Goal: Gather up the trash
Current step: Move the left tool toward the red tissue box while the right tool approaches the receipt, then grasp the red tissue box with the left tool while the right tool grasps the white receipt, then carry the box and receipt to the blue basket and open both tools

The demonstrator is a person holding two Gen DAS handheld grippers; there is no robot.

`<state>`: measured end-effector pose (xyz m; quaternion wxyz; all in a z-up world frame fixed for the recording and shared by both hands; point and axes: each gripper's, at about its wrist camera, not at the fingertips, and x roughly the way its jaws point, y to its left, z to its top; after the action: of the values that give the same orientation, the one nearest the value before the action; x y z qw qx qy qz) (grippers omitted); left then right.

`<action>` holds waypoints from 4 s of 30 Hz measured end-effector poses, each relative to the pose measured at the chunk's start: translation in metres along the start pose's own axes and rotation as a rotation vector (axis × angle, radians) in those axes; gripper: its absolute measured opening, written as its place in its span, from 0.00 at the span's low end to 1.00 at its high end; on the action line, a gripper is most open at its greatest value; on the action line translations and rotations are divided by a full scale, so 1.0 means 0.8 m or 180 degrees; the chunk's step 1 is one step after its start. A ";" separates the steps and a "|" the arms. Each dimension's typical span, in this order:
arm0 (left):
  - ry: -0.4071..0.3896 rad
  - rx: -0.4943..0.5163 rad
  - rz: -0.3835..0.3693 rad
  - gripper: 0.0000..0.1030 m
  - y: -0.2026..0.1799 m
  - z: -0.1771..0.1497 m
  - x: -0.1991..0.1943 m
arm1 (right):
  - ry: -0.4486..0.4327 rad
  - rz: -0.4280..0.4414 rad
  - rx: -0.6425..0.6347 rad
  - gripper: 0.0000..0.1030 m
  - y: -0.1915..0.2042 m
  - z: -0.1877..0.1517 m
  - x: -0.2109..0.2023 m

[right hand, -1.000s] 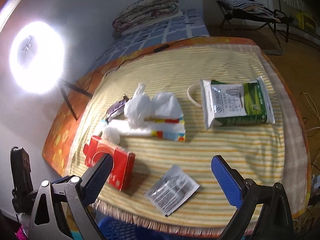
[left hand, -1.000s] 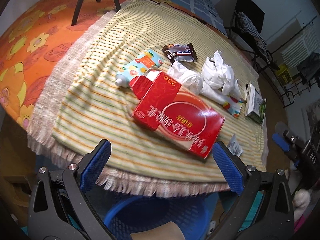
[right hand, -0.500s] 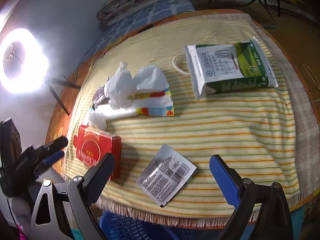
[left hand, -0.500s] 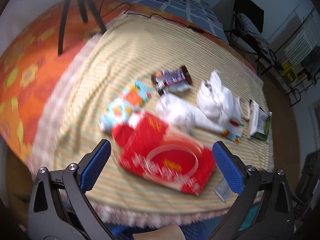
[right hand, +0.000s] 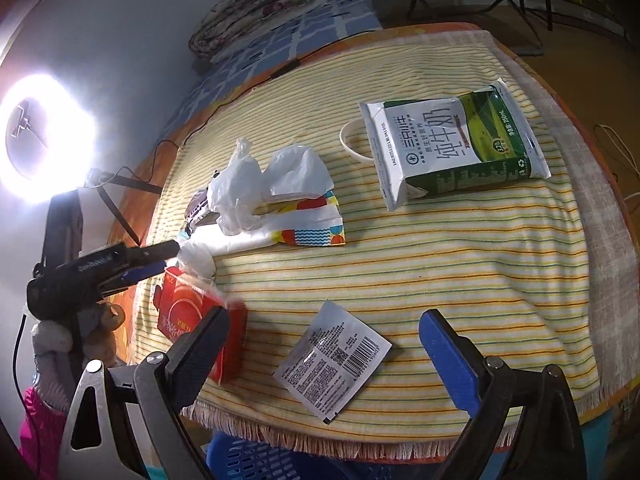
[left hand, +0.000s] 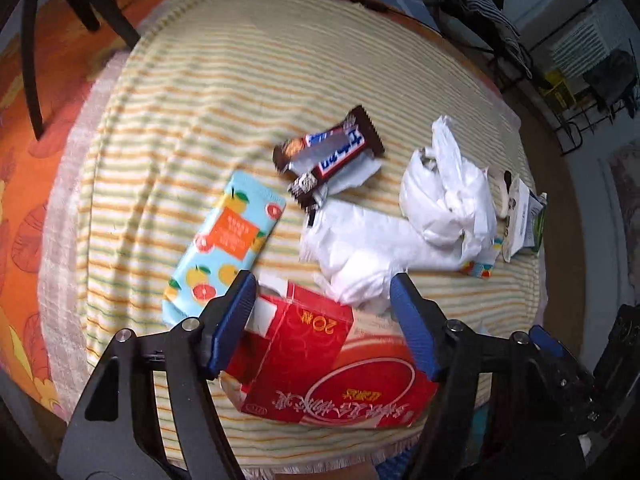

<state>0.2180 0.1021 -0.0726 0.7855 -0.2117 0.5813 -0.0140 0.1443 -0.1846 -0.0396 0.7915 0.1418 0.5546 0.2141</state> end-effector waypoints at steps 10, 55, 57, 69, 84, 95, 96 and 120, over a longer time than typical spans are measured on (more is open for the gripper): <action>0.0129 0.0268 0.0152 0.70 0.009 -0.056 -0.002 | -0.0011 -0.0009 -0.0032 0.95 0.004 -0.001 0.003; 0.0534 0.2715 0.0814 0.97 -0.130 -0.172 0.037 | 0.0269 -0.0104 0.0208 0.95 -0.015 -0.033 0.026; 0.0534 0.2757 0.0932 0.97 -0.128 -0.176 0.046 | 0.0326 -0.0159 0.0199 0.95 -0.012 -0.035 0.036; 0.0176 0.1823 0.0632 0.92 -0.064 -0.178 0.006 | 0.0365 -0.0999 -0.0545 0.91 0.052 -0.048 0.082; 0.0052 0.1543 0.0480 0.84 -0.044 -0.168 -0.012 | 0.0335 -0.0547 -0.0445 0.26 0.016 -0.024 0.056; 0.0087 0.1340 0.0376 0.16 -0.032 -0.172 -0.030 | 0.0074 -0.0356 -0.0437 0.02 0.014 -0.027 0.020; 0.0072 0.1346 0.0412 0.16 -0.031 -0.172 -0.030 | 0.0068 -0.0359 -0.0447 0.02 0.017 -0.028 0.020; -0.0237 0.1385 0.0294 0.15 -0.029 -0.226 -0.103 | -0.0163 -0.0179 -0.0413 0.00 0.016 -0.044 -0.013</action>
<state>0.0303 0.0460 -0.0319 0.8334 -0.0108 0.5443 -0.0952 0.1055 -0.1789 -0.0375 0.8186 0.0800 0.5230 0.2236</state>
